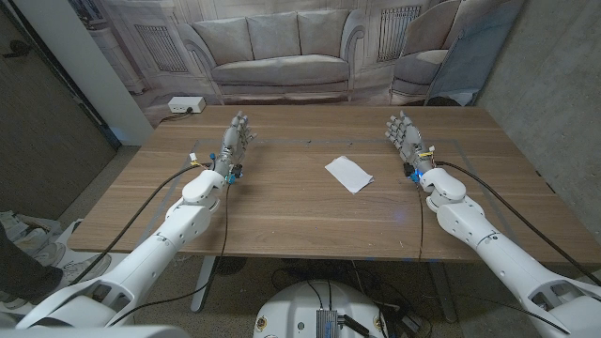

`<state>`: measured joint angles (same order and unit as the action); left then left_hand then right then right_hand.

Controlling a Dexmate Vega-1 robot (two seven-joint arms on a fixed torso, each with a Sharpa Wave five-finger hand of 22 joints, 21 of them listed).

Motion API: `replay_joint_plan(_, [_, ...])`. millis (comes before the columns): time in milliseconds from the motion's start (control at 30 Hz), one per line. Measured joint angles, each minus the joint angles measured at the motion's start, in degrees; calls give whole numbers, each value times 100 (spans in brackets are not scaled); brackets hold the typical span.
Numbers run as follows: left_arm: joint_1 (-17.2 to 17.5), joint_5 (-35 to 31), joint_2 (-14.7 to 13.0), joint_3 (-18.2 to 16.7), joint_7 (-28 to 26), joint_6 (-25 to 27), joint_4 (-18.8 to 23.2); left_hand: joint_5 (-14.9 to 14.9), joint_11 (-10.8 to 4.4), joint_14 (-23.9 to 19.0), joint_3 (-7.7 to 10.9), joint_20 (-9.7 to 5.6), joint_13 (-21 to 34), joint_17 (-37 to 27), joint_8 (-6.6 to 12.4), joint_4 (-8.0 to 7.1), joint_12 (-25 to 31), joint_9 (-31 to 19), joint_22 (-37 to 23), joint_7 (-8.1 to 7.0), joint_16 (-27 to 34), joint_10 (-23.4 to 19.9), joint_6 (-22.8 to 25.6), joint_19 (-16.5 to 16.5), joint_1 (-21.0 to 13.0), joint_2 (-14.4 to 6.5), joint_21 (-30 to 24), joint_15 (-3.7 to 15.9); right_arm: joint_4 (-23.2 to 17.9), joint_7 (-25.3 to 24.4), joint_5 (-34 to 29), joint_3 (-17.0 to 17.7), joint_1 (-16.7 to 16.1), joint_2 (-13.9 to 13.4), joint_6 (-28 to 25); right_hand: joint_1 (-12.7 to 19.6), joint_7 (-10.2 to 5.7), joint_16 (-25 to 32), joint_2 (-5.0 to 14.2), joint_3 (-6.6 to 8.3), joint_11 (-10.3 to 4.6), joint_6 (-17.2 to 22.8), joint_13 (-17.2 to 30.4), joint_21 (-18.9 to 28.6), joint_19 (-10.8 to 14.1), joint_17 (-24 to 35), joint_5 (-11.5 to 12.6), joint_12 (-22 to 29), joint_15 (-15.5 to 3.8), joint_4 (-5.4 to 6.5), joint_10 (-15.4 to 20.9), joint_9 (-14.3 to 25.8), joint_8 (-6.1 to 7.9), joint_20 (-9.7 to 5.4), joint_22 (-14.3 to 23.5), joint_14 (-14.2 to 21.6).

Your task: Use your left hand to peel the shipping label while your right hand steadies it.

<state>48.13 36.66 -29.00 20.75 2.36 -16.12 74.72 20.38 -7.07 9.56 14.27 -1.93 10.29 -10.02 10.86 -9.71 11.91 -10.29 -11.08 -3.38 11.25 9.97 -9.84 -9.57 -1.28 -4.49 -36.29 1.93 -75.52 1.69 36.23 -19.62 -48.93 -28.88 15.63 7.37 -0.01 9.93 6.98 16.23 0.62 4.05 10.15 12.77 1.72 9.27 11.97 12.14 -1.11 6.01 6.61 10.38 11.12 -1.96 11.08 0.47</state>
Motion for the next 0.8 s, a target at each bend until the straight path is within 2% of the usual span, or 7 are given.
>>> replay_joint_plan(100, [0,-50,45,-61,35,15,3,0,0,0,0,0,0,0,0,0,34,0,0,0,28,0,0,0,-2,0,-2,0,-57,5,-121,94,-41,45,-96,82,145,69,18,82,247,357,66,0,22,22,0,155,224,-20,404,77,120,-19,14,329])
replay_joint_plan(200, [0,-94,91,-98,82,20,-6,0,15,0,-20,0,0,0,2,19,46,0,8,-12,28,-12,-12,0,-36,-32,-1,0,-116,6,-224,169,-76,81,-195,268,119,69,86,224,383,289,119,0,21,41,-51,157,400,-114,402,143,102,231,27,435])
replay_joint_plan(333, [-5,-167,140,-139,166,21,-54,0,77,0,-92,24,0,10,42,153,89,0,30,-150,33,-13,2,-21,-192,-50,-2,0,-167,21,-276,278,-117,152,-245,429,-40,42,113,331,402,-256,143,0,-56,49,-117,9,526,-225,-57,146,-54,406,53,265])
replay_joint_plan(433, [-34,-207,196,-199,253,21,-117,0,253,31,-177,275,0,0,93,307,184,0,43,-265,97,-18,-1,-34,-411,169,-1,-177,-184,85,-423,338,-133,195,-370,461,-67,2,82,305,398,-444,127,0,-114,49,-138,-30,528,-282,-191,133,-79,464,53,169])
replay_joint_plan(533, [-53,-286,214,-217,306,21,-135,0,475,-87,-264,569,27,-26,144,436,245,1,38,-268,117,-212,2,-28,-571,330,22,-392,-218,114,-495,406,-147,244,-441,505,-82,2,37,322,418,-469,127,0,-145,49,-138,-30,552,-326,-211,133,-79,495,53,96])
replay_joint_plan(633, [-79,-383,227,-231,328,7,-155,0,515,-185,-284,710,26,-27,160,496,251,1,27,-268,116,-309,2,-28,-681,381,37,-458,-224,146,-551,459,-153,285,-492,526,-82,2,17,307,418,-469,127,0,-145,49,-138,-30,552,-374,-211,111,-79,495,53,95])
replay_joint_plan(800, [-148,-582,225,-235,350,5,-141,0,490,-233,-245,731,26,-27,167,596,251,1,27,-268,116,-394,2,-49,-828,355,37,-469,-219,233,-642,539,-154,355,-543,536,-82,2,7,330,418,-469,127,0,-145,49,-138,-30,552,-397,-211,107,-79,494,53,96])
